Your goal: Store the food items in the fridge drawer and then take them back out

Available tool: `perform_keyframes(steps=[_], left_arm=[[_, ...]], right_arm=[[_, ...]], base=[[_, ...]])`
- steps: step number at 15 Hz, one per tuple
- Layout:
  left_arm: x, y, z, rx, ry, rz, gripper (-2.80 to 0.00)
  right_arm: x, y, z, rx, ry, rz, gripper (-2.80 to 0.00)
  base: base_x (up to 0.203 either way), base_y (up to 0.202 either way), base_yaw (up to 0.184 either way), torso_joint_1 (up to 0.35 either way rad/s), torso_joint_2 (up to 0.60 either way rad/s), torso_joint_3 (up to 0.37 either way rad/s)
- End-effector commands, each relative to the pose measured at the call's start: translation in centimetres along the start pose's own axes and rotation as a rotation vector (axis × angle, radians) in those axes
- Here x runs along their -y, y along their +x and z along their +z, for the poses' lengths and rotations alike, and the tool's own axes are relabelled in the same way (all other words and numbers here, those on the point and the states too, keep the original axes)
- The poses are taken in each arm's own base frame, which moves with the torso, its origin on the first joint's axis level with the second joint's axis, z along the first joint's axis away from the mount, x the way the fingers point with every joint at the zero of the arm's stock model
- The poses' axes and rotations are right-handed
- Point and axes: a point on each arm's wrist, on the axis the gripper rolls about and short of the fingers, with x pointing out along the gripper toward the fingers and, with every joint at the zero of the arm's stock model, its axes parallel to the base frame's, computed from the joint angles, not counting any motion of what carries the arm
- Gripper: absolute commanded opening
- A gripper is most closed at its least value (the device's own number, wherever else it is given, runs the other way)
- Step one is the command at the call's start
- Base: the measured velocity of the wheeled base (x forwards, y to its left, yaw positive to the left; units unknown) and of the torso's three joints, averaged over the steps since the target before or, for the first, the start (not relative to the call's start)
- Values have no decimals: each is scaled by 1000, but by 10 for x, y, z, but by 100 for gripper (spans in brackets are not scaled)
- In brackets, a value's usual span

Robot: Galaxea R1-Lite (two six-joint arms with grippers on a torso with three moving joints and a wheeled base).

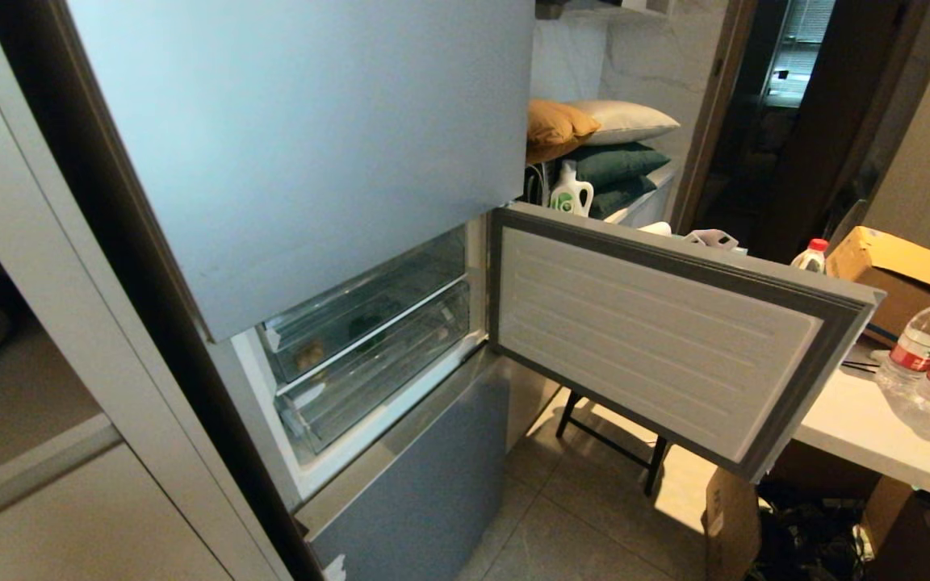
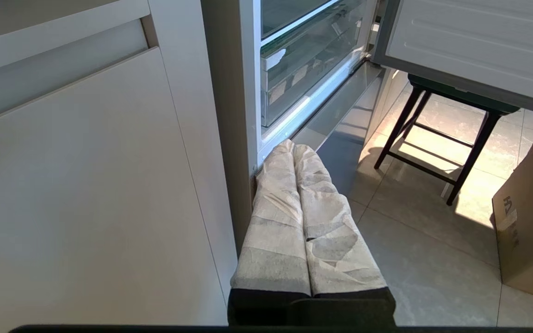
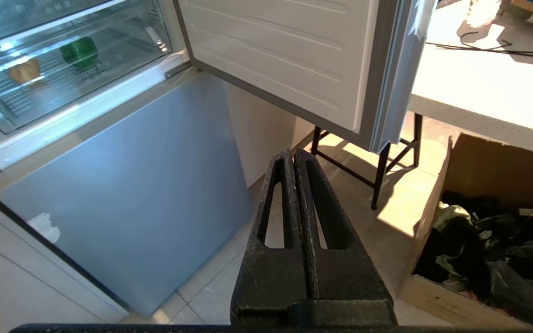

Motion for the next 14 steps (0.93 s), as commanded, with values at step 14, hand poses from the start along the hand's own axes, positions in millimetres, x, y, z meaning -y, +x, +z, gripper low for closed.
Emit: perform_keyframes(steps=[14], left_arm=[[0,0,0,1,-5,2,-280]], right_arm=[[2,2,-5,-18,-178,-56,-280]], base=[[0,0,0,-14,32,19]])
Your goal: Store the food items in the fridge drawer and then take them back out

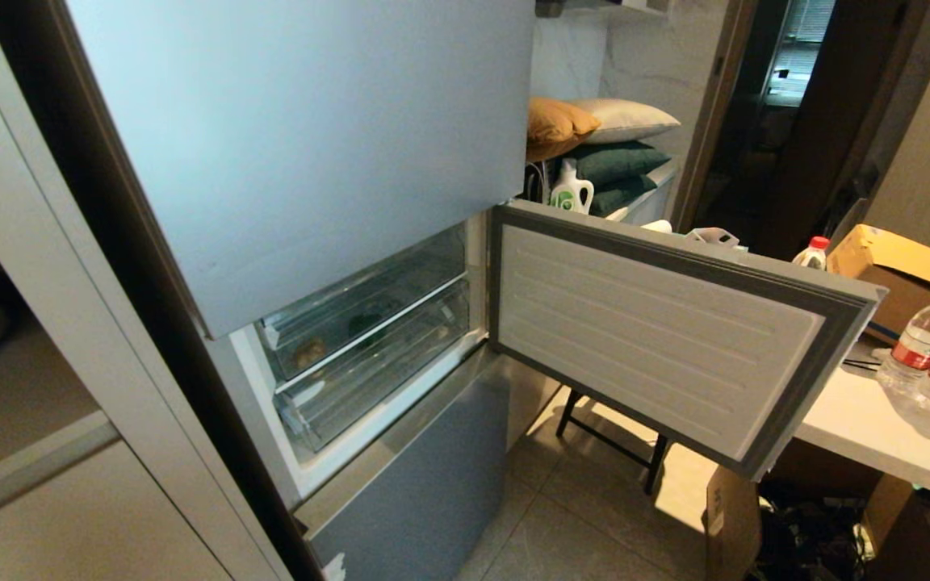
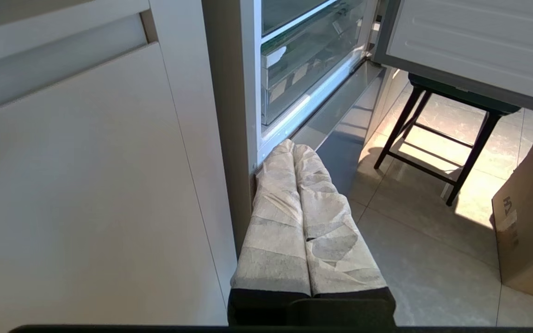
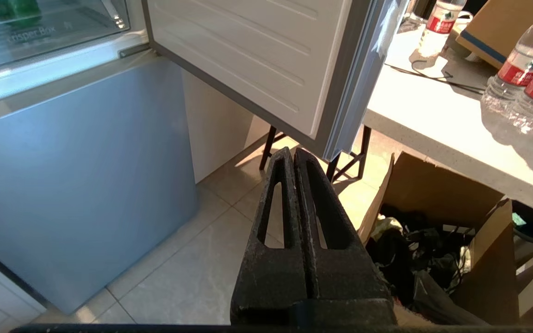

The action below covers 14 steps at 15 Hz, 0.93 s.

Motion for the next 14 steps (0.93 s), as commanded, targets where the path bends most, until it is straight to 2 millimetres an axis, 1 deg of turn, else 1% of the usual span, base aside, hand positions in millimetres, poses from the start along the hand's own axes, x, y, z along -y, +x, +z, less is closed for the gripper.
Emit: perform_keyframes(steps=[1,8,14], left_arm=[[0,0,0,1,-1,1,-280],[0,0,0,1,-1,1,-280],[0,0,0,2,-1,1,-280]], right_arm=[[0,0,0,-2,1,1,-280],[0,0,0,-2,0,1,-280],[0,0,0,-1,5,1,-280]], base=[[0,0,0,-64,147,80],[0,0,0,-85,201,108],[0,0,0,-126,295,162]])
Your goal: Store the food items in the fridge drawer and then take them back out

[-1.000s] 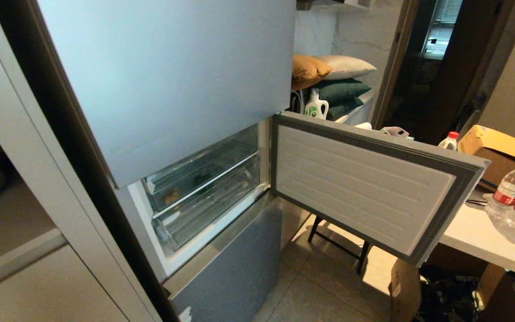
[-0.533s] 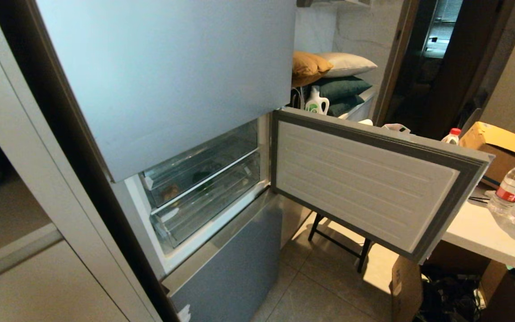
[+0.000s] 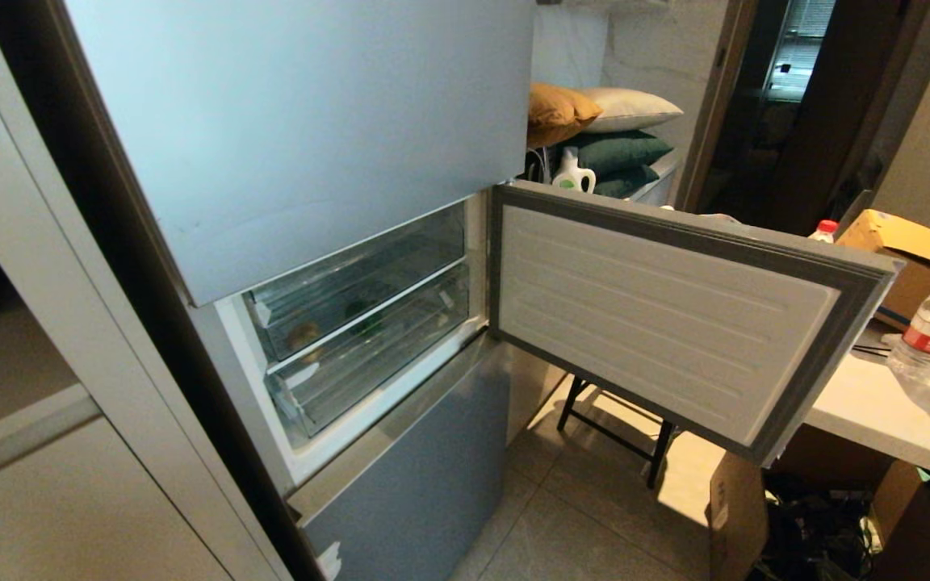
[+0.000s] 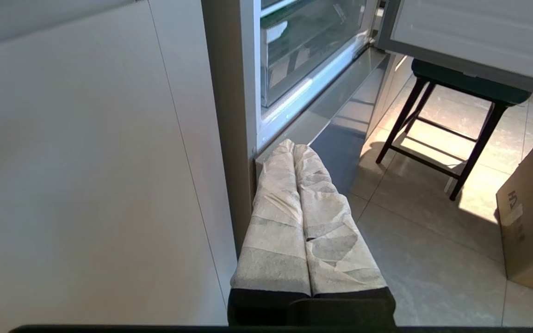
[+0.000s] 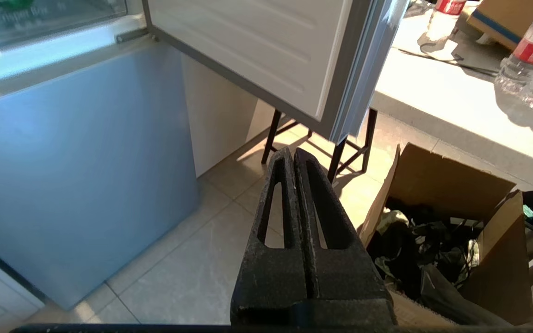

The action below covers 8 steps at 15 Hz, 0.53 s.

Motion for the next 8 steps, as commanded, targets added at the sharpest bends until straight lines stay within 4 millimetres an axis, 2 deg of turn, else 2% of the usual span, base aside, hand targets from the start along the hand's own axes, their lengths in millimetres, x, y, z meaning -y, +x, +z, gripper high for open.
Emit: perform_keyframes(steps=[1,8], left_arm=[[0,0,0,1,-1,1,-280],[0,0,0,0,-1,1,-280]], right_arm=[[0,0,0,-1,-1,1,-280],[0,0,0,0,1,1,-280]], base=[[0,0,0,-134,332,182],[0,0,0,-132,315,184]])
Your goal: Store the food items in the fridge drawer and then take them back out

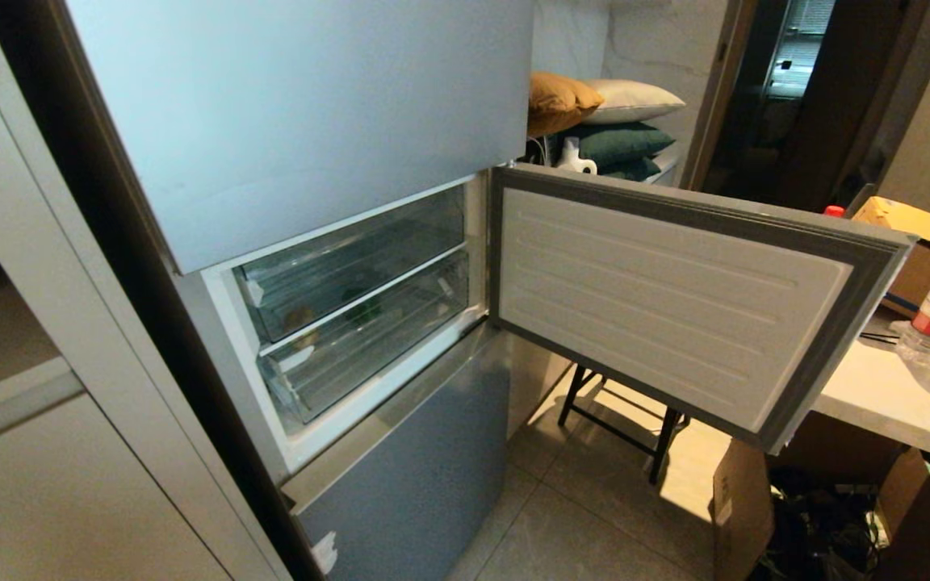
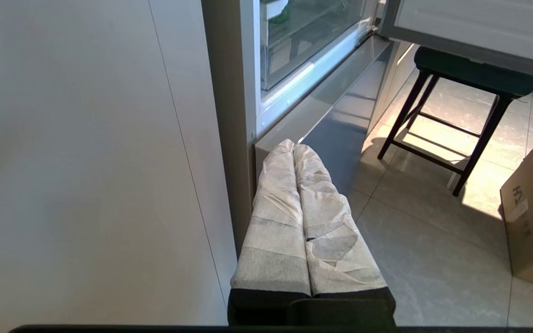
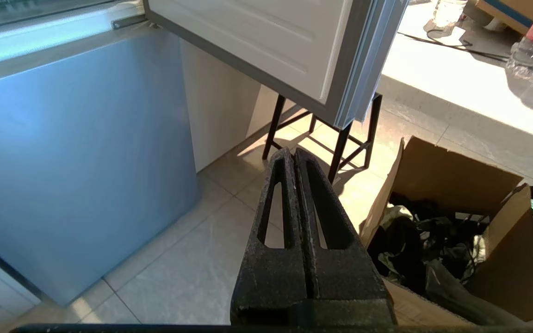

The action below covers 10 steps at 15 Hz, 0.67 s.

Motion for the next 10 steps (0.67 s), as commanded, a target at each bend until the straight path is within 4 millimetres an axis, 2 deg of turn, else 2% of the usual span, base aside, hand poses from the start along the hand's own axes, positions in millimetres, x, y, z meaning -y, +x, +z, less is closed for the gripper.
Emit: perform_keyframes(steps=[1,10], left_arm=[[0,0,0,0,0,1,-280],[0,0,0,0,0,1,-280]], right_arm=[[0,0,0,1,1,1,-280],[0,0,0,1,5,1,-280]], base=[[0,0,0,-135,325,188],[0,0,0,-140,351,211]])
